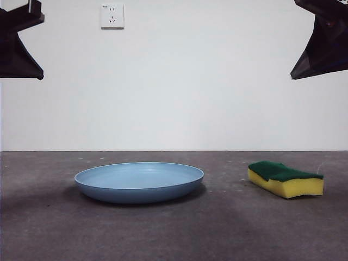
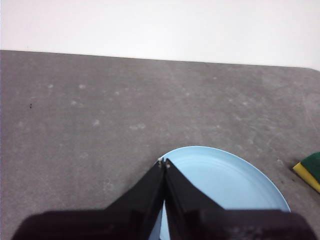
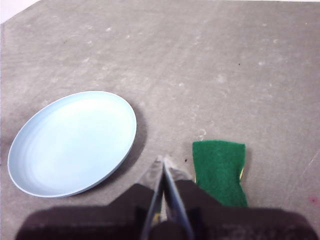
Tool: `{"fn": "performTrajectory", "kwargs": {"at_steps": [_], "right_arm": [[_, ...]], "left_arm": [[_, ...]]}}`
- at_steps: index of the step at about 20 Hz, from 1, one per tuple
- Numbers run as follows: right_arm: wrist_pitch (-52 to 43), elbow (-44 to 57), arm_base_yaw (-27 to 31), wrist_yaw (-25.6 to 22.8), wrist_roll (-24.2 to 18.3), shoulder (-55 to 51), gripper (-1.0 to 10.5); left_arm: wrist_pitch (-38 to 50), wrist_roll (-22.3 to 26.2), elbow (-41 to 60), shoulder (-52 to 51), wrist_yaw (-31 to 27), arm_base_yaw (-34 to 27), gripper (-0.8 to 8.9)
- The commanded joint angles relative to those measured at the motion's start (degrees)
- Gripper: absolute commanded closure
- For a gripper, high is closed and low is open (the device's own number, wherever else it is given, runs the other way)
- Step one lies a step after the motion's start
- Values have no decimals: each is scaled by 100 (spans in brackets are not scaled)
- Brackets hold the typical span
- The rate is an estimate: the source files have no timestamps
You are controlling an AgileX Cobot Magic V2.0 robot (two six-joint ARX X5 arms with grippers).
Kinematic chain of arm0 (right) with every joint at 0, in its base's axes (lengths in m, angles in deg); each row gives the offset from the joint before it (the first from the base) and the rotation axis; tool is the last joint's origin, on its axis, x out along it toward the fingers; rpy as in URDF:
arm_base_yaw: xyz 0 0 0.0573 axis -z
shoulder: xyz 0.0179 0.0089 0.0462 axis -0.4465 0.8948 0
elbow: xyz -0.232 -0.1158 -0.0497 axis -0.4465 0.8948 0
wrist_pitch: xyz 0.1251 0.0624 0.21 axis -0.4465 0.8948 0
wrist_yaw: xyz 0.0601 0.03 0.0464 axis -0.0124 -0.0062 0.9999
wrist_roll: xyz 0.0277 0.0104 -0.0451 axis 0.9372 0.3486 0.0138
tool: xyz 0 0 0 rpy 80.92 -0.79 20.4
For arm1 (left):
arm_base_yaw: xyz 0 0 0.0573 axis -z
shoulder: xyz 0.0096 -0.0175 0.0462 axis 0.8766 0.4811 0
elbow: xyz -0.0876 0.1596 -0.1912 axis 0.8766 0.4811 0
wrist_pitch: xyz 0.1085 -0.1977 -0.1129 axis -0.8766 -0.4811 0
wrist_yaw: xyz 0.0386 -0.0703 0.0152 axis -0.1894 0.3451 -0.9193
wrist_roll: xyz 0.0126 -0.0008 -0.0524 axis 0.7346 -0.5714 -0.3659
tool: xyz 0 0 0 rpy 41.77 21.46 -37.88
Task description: Pick up the plate,pick up the cloth,clean the plate with the cloth
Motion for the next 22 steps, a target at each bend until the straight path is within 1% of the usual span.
{"fn": "performTrajectory", "kwargs": {"at_steps": [1, 8, 9, 11, 12, 13, 15, 17, 18, 20, 22], "right_arm": [[-28, 28, -2, -22, 109, 2, 946], [-28, 28, 0, -24, 109, 2, 946], [-28, 28, 0, -26, 109, 2, 946], [-28, 28, 0, -26, 109, 2, 946], [-28, 28, 0, -26, 109, 2, 946], [-28, 28, 0, -26, 109, 2, 946], [-28, 28, 0, -26, 109, 0, 946], [-28, 28, 0, -28, 109, 2, 946], [-28, 28, 0, -26, 109, 2, 946], [-28, 28, 0, -26, 109, 2, 946], [-28, 28, 0, -28, 109, 2, 946]], "left_arm": [[13, 4, 7, 4, 2, -13, 814], [-133, 4, 7, 4, 4, -13, 814], [-212, 4, 7, -2, 9, 2, 814], [-675, 24, 7, -269, -63, 28, 814], [-866, 243, 7, -424, -229, 2, 814], [-918, 286, 7, -592, -341, -42, 814], [-837, 378, 7, -1023, -476, -339, 814], [-831, 428, 17, -1414, -332, -890, 814], [-831, 428, 48, -1606, -129, -1172, 814], [-833, 463, 214, -2096, 483, -1891, 814], [-835, 490, 501, -2616, 1058, -2479, 814]]}}
